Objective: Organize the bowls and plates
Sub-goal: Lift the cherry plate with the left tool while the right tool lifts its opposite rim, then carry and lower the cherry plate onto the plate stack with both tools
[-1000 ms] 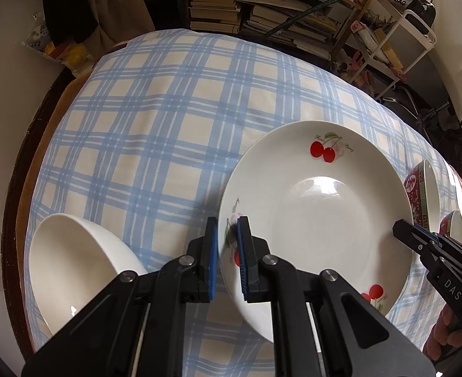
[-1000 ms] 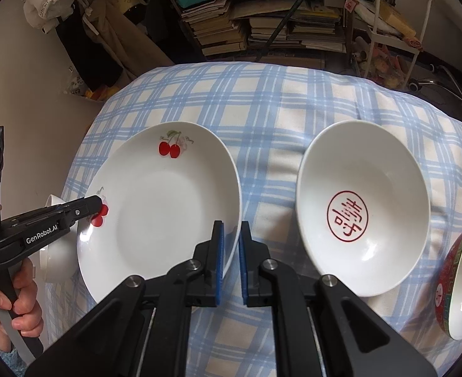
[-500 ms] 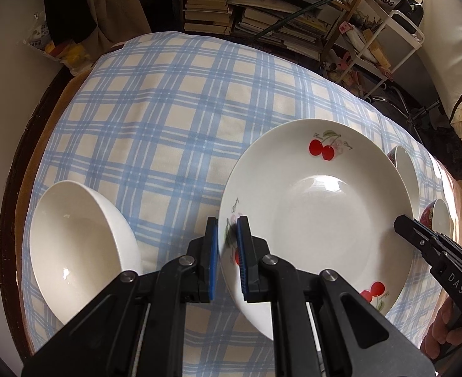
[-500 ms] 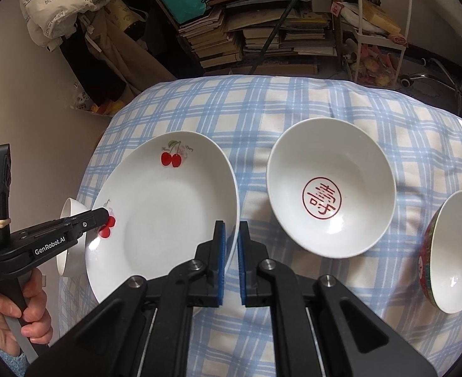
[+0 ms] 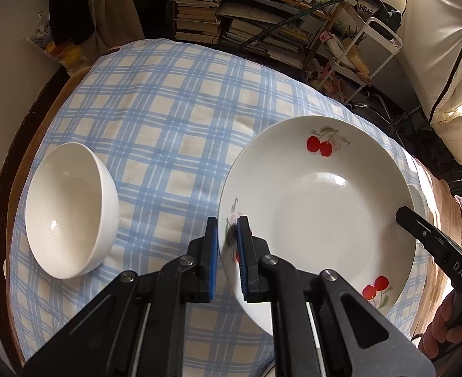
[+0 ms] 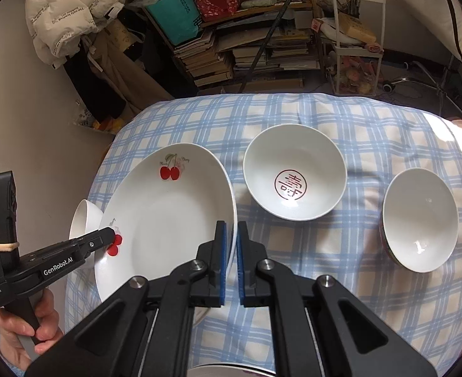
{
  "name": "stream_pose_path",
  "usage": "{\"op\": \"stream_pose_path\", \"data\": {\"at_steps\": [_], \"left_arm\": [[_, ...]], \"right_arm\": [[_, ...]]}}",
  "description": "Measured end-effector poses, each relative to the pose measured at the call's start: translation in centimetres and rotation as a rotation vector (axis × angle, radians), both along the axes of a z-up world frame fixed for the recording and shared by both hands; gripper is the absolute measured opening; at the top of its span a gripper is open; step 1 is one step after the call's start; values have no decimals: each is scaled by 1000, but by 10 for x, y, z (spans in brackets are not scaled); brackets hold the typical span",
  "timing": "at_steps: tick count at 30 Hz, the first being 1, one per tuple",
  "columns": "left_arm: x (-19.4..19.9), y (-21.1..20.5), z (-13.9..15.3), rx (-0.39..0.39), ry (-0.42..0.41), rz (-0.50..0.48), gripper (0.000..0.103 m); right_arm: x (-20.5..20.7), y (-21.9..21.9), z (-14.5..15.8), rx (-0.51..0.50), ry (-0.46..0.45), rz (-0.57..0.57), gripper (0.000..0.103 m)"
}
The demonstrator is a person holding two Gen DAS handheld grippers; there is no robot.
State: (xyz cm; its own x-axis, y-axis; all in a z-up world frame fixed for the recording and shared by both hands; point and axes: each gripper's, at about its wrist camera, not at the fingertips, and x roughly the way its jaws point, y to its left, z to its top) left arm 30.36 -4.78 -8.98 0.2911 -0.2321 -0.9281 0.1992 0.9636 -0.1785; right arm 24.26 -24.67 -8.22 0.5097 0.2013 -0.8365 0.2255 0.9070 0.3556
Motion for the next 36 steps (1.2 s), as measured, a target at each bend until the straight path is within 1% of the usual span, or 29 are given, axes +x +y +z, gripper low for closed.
{"op": "stream_pose_path", "data": {"at_steps": [3,6,10,12,15,21,26,28,31,33,36], "left_arm": [[-12,-2,5,-9,-3,-4,11],[-23,-1,6,-39,14,11,11],[-43,-1,7,-44,5,13,11],[-53,-2,7,-44,-6,6,12],[-67,-2,6,-45,-4,-7,11],[-101,-8,4,-29,-15,-22,11],[-132,-14,-1,-35,-24,-35,10],[-141,-16,-7,-34,-24,-37,10],[-155,-16,-17,-47,1,-14,10],[-166,-18,-18,-30,-9,-24,10],[-178,-20,-17,-15,-15,-39,10]], "right_arm": [[-16,-3,8,-7,-18,-9,7],[-33,-4,13,-8,-24,-12,7],[-51,-2,17,-23,-21,-21,7],[-62,-1,19,-24,-37,-26,7],[-80,-4,20,-3,-50,-38,7],[-115,0,12,-46,-35,-20,7],[-149,-8,2,-12,-32,-43,7],[-161,-9,-4,-18,-25,-41,7],[-174,-7,-8,-46,-19,-21,7],[-183,-7,-11,-53,-17,-18,7],[-195,-10,-17,-32,-11,-20,7]]}}
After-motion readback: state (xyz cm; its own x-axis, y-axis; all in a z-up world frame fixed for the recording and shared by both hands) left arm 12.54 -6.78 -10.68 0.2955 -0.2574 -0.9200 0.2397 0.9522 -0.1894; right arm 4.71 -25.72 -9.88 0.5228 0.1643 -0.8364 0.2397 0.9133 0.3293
